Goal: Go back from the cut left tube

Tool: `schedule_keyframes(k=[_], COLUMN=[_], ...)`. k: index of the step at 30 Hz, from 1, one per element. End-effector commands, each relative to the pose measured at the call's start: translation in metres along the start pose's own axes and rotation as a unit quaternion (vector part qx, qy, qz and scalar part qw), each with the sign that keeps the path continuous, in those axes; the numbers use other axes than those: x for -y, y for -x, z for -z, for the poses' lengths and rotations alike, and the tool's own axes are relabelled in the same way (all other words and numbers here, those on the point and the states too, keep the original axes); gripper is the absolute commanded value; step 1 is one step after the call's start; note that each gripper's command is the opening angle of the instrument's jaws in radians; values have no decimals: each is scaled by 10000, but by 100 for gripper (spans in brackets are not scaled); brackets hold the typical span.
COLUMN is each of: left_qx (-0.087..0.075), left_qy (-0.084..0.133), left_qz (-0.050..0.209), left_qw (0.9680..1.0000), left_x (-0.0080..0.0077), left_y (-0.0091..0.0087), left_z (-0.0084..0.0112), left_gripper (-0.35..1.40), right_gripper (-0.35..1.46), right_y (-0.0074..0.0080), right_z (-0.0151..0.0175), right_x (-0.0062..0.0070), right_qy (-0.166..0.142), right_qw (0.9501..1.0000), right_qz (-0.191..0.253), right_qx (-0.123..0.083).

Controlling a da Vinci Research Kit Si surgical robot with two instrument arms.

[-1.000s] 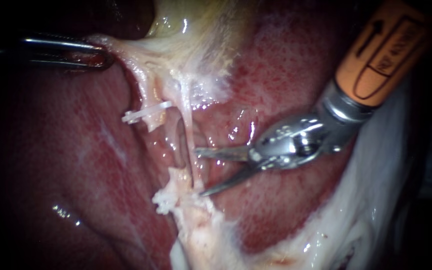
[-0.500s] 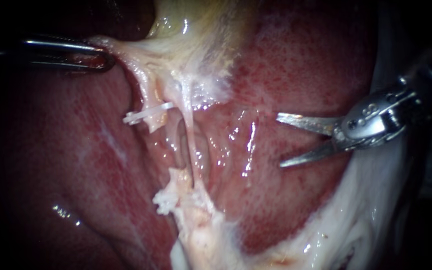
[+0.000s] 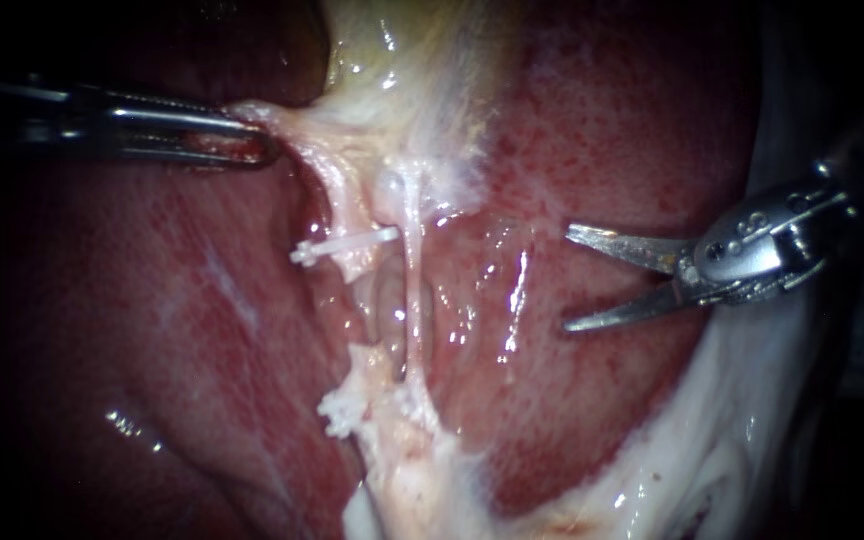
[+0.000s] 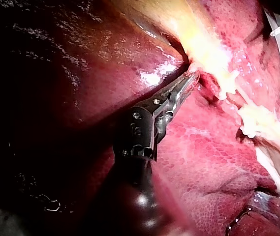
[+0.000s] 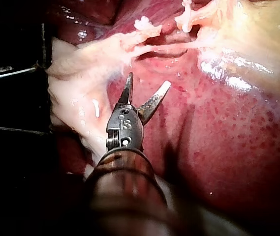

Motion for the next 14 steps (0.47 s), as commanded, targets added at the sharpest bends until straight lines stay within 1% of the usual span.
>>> schedule_keyframes(k=[1,4,11,14], left_qx=[38,55,57,59], left_qy=[-8,-5,2,7], left_qz=[-31,-14,-14,-13], left_qw=[10000,10000,10000,10000], left_x=[1,2,3,3], left_y=[2,6,5,5], left_z=[-3,-7,-6,-5], left_gripper=[-35,-35,-35,-35], right_gripper=[143,143,143,143], right_y=[0,0,-1,-3], right_z=[0,0,-1,-3], right_x=[0,0,0,1], right_qy=[-3,-3,-73,-226], right_qw=[10000,10000,10000,9997], right_qz=[1,1,1,1], right_qx=[-3,-3,-26,-77])
